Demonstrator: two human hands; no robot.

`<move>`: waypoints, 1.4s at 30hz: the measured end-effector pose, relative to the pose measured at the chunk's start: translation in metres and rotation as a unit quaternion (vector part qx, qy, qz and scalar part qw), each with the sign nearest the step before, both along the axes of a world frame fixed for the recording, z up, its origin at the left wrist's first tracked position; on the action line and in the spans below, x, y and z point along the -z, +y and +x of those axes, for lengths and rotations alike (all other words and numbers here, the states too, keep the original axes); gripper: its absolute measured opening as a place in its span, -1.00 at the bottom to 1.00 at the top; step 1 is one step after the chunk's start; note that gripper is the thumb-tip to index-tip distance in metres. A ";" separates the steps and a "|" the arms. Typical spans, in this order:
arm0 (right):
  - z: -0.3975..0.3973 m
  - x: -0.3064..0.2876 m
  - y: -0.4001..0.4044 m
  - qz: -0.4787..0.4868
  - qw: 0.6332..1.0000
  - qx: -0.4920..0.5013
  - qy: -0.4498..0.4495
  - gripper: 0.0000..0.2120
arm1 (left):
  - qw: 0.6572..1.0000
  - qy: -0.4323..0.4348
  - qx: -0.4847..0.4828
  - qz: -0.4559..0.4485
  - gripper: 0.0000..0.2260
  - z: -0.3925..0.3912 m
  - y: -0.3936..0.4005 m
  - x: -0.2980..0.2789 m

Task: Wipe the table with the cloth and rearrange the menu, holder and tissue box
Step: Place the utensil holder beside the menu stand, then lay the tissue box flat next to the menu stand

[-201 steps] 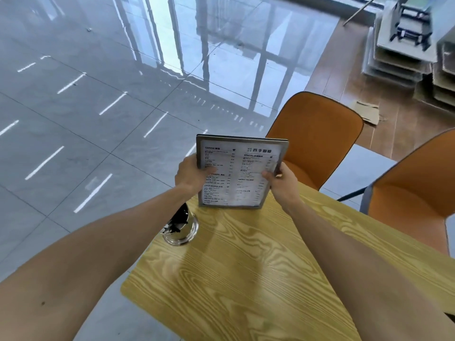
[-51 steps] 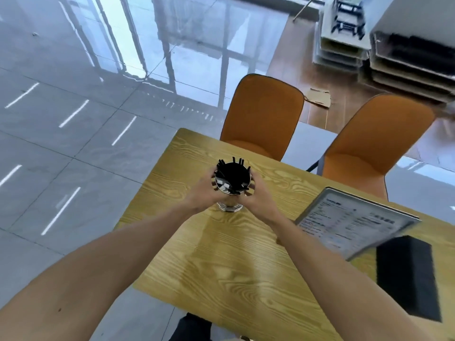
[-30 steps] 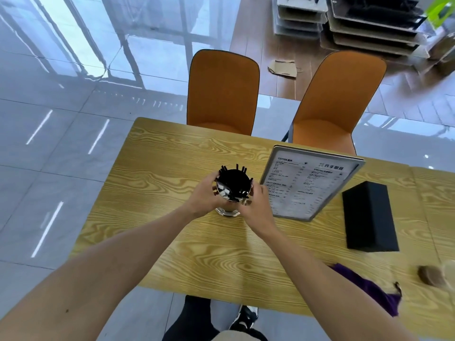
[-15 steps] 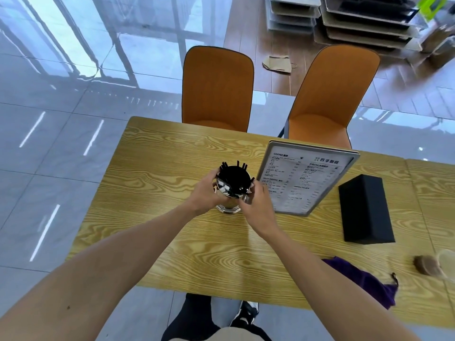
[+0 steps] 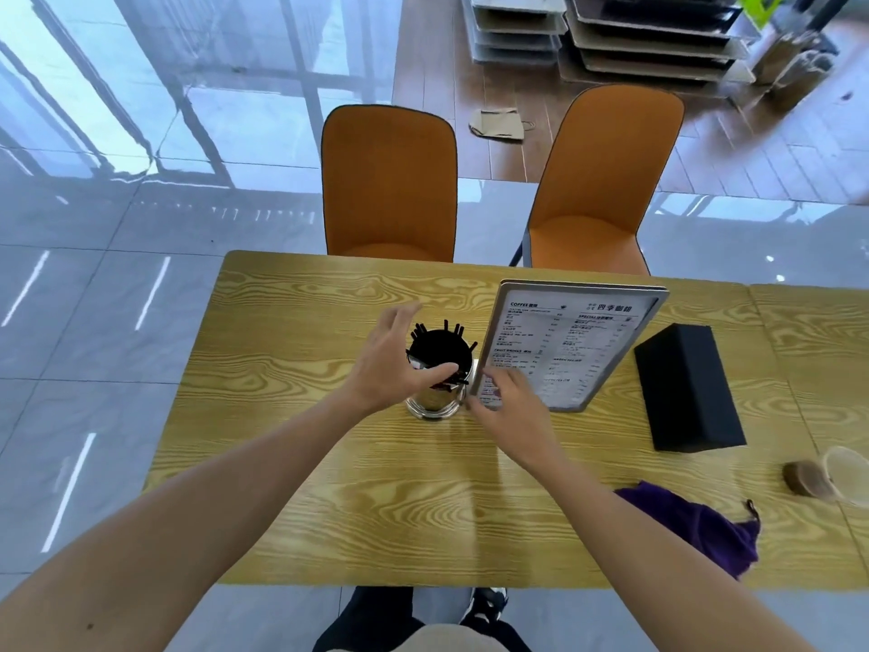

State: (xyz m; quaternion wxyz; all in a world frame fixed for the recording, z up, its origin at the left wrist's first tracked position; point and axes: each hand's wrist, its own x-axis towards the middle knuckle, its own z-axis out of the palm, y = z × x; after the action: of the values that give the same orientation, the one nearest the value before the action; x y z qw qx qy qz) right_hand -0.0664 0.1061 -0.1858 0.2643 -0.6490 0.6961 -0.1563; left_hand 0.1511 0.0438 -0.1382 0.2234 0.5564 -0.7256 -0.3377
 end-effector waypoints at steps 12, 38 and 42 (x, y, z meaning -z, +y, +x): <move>-0.099 -0.034 0.027 -0.023 0.986 0.150 0.068 -0.57 | 0.938 0.026 0.315 -0.141 -0.51 -0.140 0.007 -0.046; -0.375 0.015 0.024 0.205 0.856 0.318 -0.351 -0.46 | 0.966 -0.126 0.189 0.123 -0.23 -0.460 -0.050 0.054; -0.388 0.017 0.016 0.236 0.839 0.298 -0.389 -0.52 | 0.970 -0.124 0.171 0.120 -0.23 -0.468 -0.053 0.062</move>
State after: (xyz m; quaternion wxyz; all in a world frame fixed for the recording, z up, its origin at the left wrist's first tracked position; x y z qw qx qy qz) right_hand -0.4544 0.1223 -0.2030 0.5990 -0.2136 0.7116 -0.2987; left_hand -0.3172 -0.0090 -0.2002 0.0017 0.4844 -0.7861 -0.3840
